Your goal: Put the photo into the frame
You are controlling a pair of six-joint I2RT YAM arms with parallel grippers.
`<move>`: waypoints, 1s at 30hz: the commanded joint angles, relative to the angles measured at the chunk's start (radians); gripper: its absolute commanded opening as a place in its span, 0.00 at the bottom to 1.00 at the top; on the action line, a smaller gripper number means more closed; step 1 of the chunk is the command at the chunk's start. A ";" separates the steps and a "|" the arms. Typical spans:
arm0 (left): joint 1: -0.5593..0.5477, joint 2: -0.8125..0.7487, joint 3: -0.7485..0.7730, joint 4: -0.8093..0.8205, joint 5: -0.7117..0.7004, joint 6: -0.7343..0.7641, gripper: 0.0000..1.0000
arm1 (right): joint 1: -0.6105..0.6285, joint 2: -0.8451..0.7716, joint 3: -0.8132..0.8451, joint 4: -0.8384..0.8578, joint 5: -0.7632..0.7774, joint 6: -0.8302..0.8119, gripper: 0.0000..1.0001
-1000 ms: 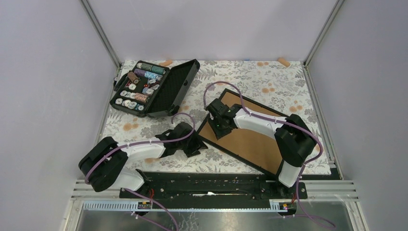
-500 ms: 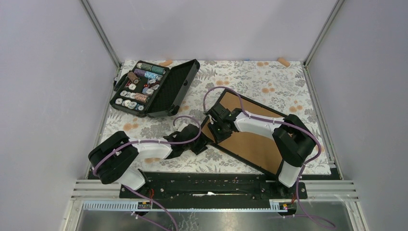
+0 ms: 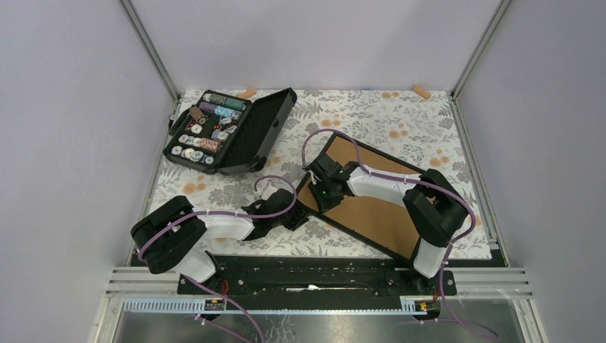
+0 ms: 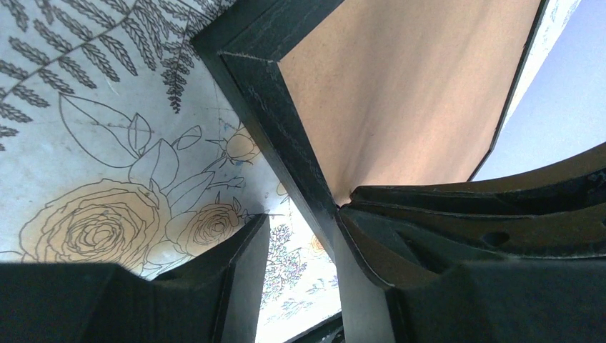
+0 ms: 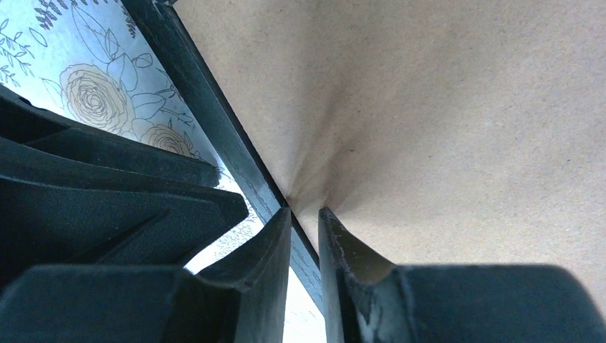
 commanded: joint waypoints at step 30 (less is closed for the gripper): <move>0.019 0.205 -0.004 -0.265 -0.036 -0.006 0.43 | -0.054 0.182 0.036 -0.114 -0.023 0.094 0.00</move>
